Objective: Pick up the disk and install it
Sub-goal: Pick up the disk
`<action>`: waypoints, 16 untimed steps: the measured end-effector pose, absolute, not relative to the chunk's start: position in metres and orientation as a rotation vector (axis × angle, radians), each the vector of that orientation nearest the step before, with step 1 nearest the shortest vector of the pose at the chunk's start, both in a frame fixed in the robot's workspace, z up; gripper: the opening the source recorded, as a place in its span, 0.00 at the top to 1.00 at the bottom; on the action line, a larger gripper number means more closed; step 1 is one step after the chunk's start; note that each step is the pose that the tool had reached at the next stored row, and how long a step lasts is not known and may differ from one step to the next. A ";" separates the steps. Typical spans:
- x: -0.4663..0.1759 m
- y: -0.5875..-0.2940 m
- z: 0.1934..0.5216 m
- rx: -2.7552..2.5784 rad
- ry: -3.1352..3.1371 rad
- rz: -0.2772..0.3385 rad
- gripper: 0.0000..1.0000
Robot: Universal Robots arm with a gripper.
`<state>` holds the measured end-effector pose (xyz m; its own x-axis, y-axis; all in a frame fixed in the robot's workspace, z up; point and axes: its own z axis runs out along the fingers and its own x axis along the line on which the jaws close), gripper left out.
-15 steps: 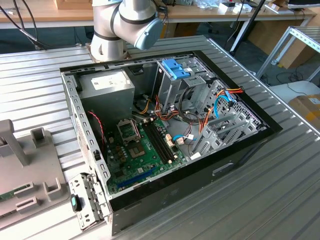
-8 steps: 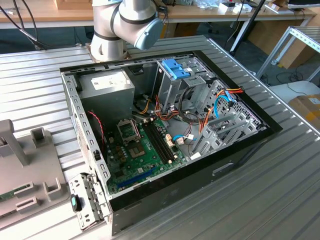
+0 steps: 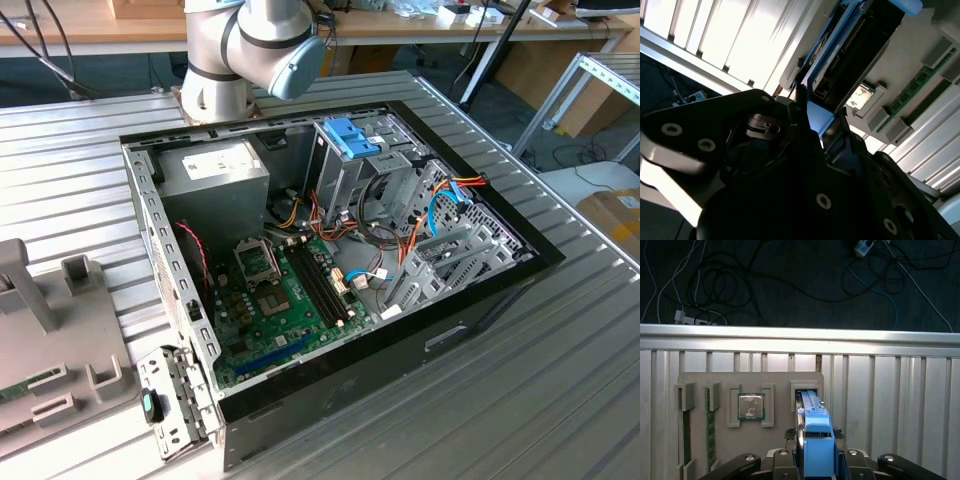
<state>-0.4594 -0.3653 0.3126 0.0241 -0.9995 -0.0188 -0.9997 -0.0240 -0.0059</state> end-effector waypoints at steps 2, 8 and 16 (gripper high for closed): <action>-0.459 -0.365 0.317 -2.236 2.183 0.015 0.63; -0.459 -0.365 0.329 -2.236 2.182 0.015 0.63; -0.459 -0.365 0.347 -2.235 2.182 0.015 0.63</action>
